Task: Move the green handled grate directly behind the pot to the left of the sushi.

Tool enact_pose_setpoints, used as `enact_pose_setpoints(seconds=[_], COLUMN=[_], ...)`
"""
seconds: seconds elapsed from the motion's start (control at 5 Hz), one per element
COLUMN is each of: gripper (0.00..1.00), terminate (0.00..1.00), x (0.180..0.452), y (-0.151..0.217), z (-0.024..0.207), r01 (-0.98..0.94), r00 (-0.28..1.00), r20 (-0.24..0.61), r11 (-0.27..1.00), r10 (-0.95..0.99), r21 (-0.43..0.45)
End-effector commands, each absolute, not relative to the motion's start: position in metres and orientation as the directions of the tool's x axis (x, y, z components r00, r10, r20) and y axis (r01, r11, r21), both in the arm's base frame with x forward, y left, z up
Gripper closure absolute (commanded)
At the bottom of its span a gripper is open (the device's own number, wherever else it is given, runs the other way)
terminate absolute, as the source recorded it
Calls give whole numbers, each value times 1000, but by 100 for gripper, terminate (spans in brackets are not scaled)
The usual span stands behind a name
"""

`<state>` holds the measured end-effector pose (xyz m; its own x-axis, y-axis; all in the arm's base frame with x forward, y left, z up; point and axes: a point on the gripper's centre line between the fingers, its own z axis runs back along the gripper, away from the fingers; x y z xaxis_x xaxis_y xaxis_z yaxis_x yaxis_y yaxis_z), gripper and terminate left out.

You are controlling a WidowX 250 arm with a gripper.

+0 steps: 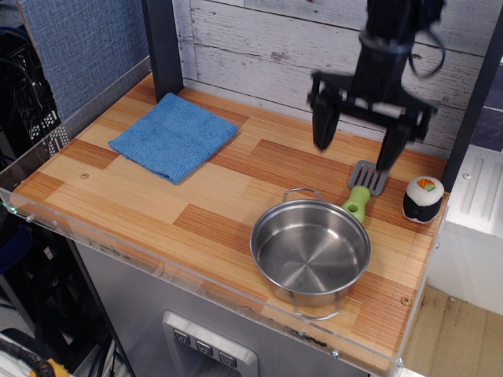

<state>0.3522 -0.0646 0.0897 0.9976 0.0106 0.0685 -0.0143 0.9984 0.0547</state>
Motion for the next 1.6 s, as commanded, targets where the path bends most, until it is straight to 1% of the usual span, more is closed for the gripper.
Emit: enact_pose_setpoints(seconds=[0.0,0.2,0.4,0.6,1.4], gripper=[0,0,0,0,0], terminate=[0,0,0,0,0], x=[333,326,324,324,324], y=[-62,-53,-47,-44,-44], z=[159,168,167,165,165], r01=[-32,-41,-51,-26,-26], r00=[967,964,976,982,982], r20=[252,263,212,188,188], r11=[999,999,998,999,999], r10=[29,45,58,34,34], r21=[8,-21,-41,-46,-46])
